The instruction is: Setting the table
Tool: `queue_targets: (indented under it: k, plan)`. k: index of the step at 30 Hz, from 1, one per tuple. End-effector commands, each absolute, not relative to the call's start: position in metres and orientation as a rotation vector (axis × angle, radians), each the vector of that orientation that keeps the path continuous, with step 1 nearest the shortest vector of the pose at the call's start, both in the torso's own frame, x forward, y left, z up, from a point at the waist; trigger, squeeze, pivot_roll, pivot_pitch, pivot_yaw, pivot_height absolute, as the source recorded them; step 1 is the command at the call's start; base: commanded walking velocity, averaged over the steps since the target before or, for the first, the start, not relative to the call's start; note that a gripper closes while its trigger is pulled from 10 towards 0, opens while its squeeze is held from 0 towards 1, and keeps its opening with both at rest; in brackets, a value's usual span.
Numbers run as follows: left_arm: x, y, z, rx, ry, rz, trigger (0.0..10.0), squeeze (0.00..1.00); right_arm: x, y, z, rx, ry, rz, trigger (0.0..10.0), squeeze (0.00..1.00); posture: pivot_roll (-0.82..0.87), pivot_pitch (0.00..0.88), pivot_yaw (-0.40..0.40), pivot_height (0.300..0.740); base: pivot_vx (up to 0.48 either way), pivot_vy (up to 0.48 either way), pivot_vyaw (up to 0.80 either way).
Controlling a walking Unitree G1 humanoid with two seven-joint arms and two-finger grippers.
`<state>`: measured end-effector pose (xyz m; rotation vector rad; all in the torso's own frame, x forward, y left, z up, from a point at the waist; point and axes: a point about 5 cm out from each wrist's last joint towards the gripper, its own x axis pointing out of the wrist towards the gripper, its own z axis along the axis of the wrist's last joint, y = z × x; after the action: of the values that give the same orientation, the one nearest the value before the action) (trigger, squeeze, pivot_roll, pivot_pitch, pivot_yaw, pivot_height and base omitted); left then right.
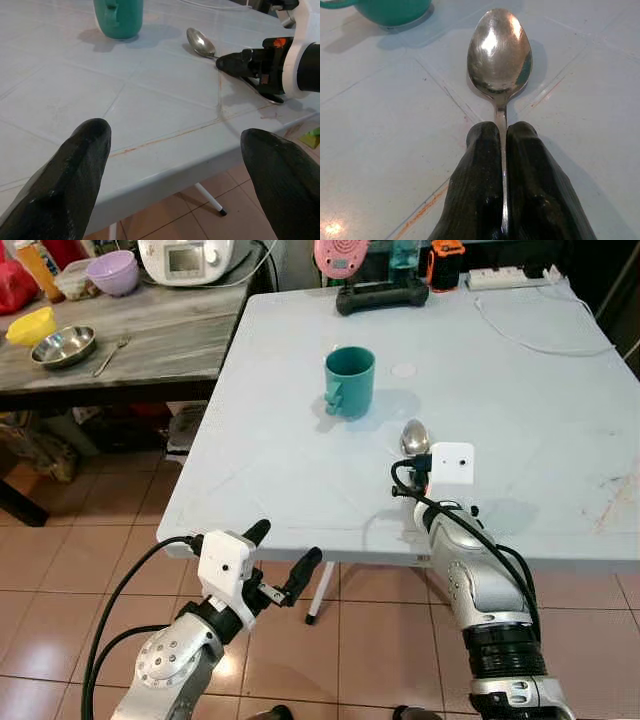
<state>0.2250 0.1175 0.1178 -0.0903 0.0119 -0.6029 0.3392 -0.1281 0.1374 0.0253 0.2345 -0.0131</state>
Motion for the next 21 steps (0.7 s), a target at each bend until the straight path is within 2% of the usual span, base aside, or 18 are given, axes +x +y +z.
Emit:
queue_targets:
  k: [1,13,21]
  plan:
    - [0.224,0.119,0.114,-0.084,0.036,-0.625,10.0,0.00,0.325,-0.129,0.098,0.033,0.423,-0.029,0.0,0.00,-0.18,0.209,0.165,0.740,0.000,0.000,0.00]
    - [0.230,0.119,0.116,-0.078,0.024,-0.629,10.0,0.00,0.323,-0.129,0.099,0.031,0.401,-0.017,0.0,0.00,-0.18,0.201,0.165,0.740,0.000,0.000,0.00]
    - [0.237,0.131,0.122,-0.054,-0.009,-0.562,10.0,0.00,0.328,-0.120,0.117,0.003,0.270,0.030,0.0,0.00,-0.12,0.175,0.159,0.740,0.000,0.000,0.00]
